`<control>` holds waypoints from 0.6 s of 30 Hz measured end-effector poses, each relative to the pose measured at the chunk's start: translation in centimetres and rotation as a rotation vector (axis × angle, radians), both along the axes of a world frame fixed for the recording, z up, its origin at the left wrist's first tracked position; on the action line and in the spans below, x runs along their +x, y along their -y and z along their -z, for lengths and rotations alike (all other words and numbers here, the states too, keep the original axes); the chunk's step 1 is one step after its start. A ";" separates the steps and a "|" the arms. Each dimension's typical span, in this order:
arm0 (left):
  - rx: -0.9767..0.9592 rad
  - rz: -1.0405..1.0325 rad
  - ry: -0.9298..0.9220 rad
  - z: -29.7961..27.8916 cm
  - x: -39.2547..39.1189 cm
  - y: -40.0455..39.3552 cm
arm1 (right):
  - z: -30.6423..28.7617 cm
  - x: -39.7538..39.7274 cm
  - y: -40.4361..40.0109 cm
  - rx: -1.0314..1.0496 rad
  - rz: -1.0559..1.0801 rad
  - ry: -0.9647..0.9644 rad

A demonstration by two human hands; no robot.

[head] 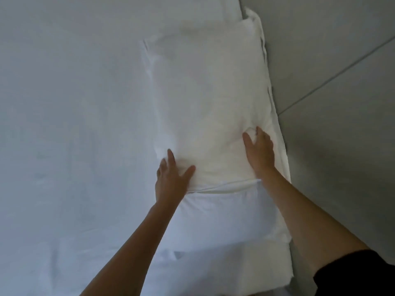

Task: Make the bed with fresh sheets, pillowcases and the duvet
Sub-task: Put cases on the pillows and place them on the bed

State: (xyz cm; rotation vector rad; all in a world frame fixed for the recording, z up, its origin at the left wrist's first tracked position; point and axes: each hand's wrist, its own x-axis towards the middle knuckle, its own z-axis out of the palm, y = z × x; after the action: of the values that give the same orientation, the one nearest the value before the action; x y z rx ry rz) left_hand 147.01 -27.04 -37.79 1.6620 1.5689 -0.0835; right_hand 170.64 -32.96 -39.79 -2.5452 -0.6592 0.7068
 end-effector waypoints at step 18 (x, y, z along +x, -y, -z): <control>0.197 0.000 0.347 -6.1 -0.2 -5.2 | -8.8 -3.7 -5.1 0.298 -0.084 -0.370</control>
State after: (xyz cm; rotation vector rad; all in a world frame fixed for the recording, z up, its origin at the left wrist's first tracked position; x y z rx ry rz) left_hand 146.78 -21.79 -31.64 1.7182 1.3449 0.3518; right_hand 166.90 -27.83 -30.97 -2.0551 -0.6858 0.9951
